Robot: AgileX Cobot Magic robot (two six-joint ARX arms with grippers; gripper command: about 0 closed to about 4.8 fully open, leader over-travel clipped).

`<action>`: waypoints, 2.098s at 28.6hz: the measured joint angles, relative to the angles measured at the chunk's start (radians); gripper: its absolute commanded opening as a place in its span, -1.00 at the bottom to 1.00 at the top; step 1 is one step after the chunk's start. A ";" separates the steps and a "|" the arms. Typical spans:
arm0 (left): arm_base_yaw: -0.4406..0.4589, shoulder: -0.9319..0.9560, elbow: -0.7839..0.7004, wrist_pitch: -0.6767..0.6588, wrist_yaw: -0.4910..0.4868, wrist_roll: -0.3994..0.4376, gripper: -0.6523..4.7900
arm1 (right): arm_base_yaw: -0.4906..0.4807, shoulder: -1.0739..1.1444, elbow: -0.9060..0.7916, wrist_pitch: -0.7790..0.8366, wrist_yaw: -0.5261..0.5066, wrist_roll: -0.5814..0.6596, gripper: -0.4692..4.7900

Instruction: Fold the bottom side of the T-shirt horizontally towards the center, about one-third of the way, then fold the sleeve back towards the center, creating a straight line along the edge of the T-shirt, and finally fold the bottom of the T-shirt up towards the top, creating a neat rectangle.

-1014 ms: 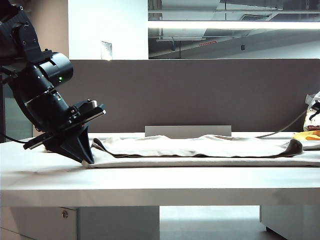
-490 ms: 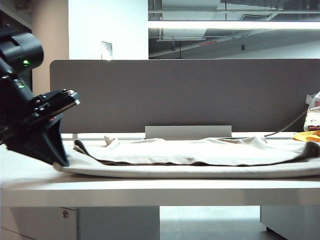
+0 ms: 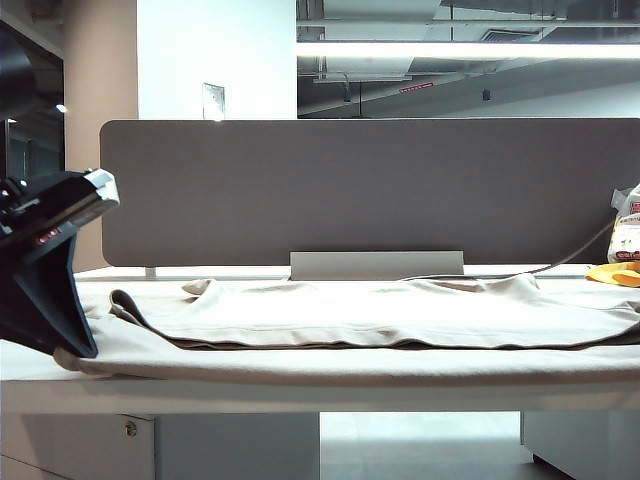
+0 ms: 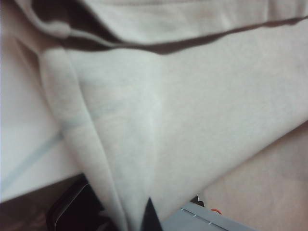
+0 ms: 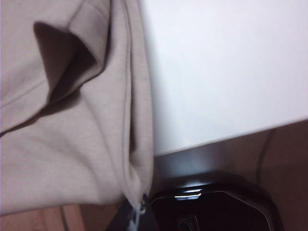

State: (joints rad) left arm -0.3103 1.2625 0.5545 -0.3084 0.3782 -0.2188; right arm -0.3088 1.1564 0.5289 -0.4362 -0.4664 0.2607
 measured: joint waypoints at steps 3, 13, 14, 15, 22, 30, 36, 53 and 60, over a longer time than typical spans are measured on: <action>0.000 -0.006 -0.003 0.003 0.000 0.000 -0.65 | 0.000 0.000 0.000 -0.002 0.000 0.000 -0.83; 0.000 -0.006 -0.003 0.050 0.000 -0.023 0.63 | 0.000 0.000 0.000 0.021 0.000 0.005 0.55; 0.000 -0.006 -0.003 0.057 0.000 -0.025 0.63 | 0.000 0.000 0.000 0.024 0.000 0.008 0.59; 0.000 -0.006 -0.003 0.066 -0.001 -0.028 0.63 | 0.000 0.000 0.000 0.032 -0.001 0.014 0.59; 0.008 -0.001 0.065 0.098 -0.122 -0.071 -0.17 | 0.000 0.003 0.001 0.207 0.015 0.151 0.20; 0.116 0.056 0.234 0.103 -0.132 -0.040 -0.09 | -0.007 0.147 0.121 0.266 0.044 0.163 0.22; 0.227 0.173 0.377 0.096 -0.135 -0.021 0.00 | -0.041 0.306 0.328 0.281 0.045 0.153 0.23; 0.354 0.499 0.621 0.020 -0.172 0.028 0.43 | -0.134 0.677 0.715 0.171 0.082 0.059 0.63; 0.366 0.587 0.708 -0.008 -0.183 0.064 0.43 | -0.136 0.800 0.810 0.167 0.088 0.056 0.63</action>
State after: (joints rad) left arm 0.0559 1.8496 1.2629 -0.3164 0.1947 -0.1551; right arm -0.4450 1.9564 1.3388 -0.2687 -0.3786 0.3168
